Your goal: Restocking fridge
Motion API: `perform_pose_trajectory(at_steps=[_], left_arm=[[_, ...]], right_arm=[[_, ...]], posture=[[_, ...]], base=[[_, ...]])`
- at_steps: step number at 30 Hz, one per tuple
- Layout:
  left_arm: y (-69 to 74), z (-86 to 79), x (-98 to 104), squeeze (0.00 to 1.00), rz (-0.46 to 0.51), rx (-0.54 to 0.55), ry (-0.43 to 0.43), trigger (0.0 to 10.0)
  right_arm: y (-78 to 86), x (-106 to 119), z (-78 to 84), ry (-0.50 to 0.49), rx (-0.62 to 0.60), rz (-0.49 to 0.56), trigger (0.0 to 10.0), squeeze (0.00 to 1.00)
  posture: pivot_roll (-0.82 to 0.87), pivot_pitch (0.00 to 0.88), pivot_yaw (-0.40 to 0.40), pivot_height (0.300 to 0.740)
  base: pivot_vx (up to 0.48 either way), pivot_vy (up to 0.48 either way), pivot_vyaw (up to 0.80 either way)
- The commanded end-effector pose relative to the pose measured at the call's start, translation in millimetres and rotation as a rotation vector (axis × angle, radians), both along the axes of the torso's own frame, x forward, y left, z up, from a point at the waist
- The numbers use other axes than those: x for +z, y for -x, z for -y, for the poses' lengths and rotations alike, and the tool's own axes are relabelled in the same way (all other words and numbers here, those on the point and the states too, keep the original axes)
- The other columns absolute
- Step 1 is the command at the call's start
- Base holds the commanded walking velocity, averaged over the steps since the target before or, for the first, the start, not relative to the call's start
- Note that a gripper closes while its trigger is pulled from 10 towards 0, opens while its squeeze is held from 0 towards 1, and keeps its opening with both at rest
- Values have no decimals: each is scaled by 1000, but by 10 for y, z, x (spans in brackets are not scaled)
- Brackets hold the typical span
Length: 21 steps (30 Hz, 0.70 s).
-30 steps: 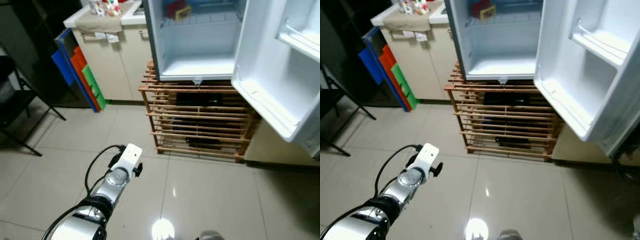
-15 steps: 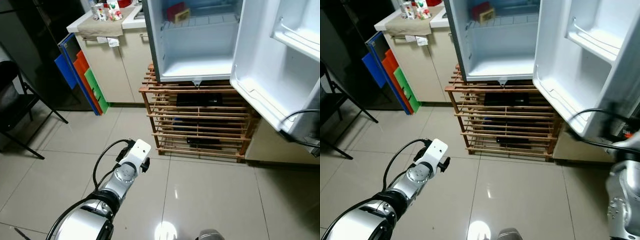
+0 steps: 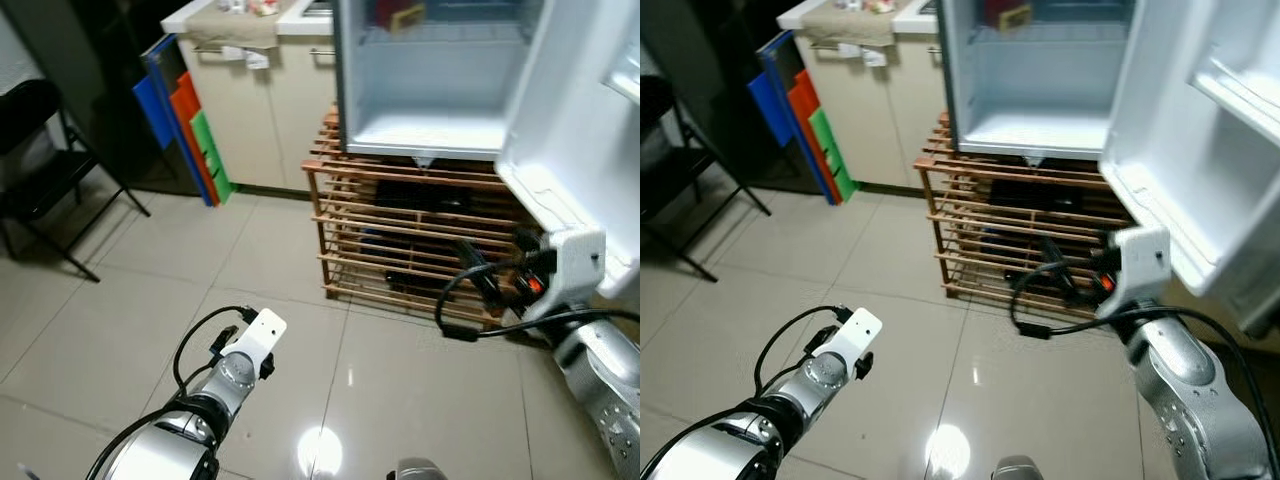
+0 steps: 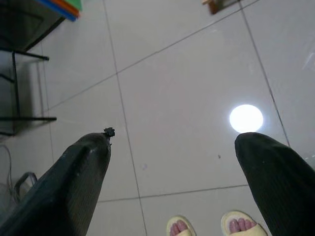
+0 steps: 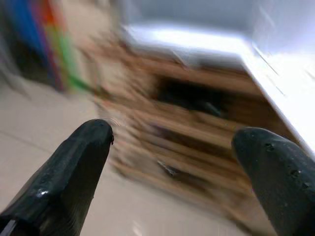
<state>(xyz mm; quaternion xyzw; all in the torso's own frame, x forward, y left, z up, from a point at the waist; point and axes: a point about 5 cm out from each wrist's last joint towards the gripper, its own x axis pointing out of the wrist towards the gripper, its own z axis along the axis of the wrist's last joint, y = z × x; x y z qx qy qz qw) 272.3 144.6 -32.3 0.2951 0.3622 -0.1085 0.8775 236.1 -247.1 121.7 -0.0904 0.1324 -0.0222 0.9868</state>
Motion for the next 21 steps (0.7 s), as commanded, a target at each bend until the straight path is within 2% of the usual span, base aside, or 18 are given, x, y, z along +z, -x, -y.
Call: perform_pose_trajectory(at_steps=[1,2,3,5,7,9,11,12,13,15,17,19,20,21], left_arm=[[-21,9,19,0,15,17,39,10000],[-23,13,21,0,16,17,44,10000],[-23,13,21,0,16,17,44,10000],[19,4,-16,0,-8,34,61,10000],[41,3,-33,0,-18,36,70,10000],[175,-18,-139,0,-95,48,95,10000],[305,-64,-232,0,-163,53,81,10000],[305,-64,-232,0,-163,53,81,10000],[428,-109,-312,0,-222,43,52,10000],[557,-155,-388,0,-280,15,1,10000],[595,-170,-408,0,-291,-43,-44,10000],[595,-170,-408,0,-291,-43,-44,10000],[590,-169,-406,0,-287,-56,-51,10000],[586,-190,-402,0,-280,-59,-61,10000]], right_arm=[[193,-219,447,83,-434,-85,10000,0],[270,-272,532,79,-535,-101,10000,0],[270,-272,532,79,-535,-101,10000,0],[478,-320,725,93,-736,-71,10000,0],[521,-320,776,100,-779,-57,10000,0],[595,-262,905,144,-870,-10,10000,0],[635,-190,997,180,-936,27,10000,0],[635,-190,997,180,-936,27,10000,0],[660,-102,1091,213,-987,64,10000,0],[677,49,1241,269,-1040,117,10000,0],[668,195,1397,301,-1074,166,10000,0],[668,195,1397,301,-1074,166,10000,0],[656,239,1447,296,-1078,185,10000,0],[536,425,1462,231,-1011,294,10000,0]], posture=[[-306,0,128,740],[-306,0,128,740],[-306,0,128,740],[-304,0,134,740],[-304,0,134,740],[-304,0,138,740],[-308,0,140,740],[-308,0,140,740],[-314,0,145,740],[-320,0,149,740],[-333,0,159,740],[-333,0,159,740],[-334,0,161,740],[-331,0,161,740]], base=[[0,0,0],[0,0,0],[0,0,0],[0,0,0],[0,0,0],[0,0,0],[0,0,0],[0,0,0],[0,0,0],[0,0,0],[0,0,0],[0,0,0],[0,0,0],[0,0,0]])
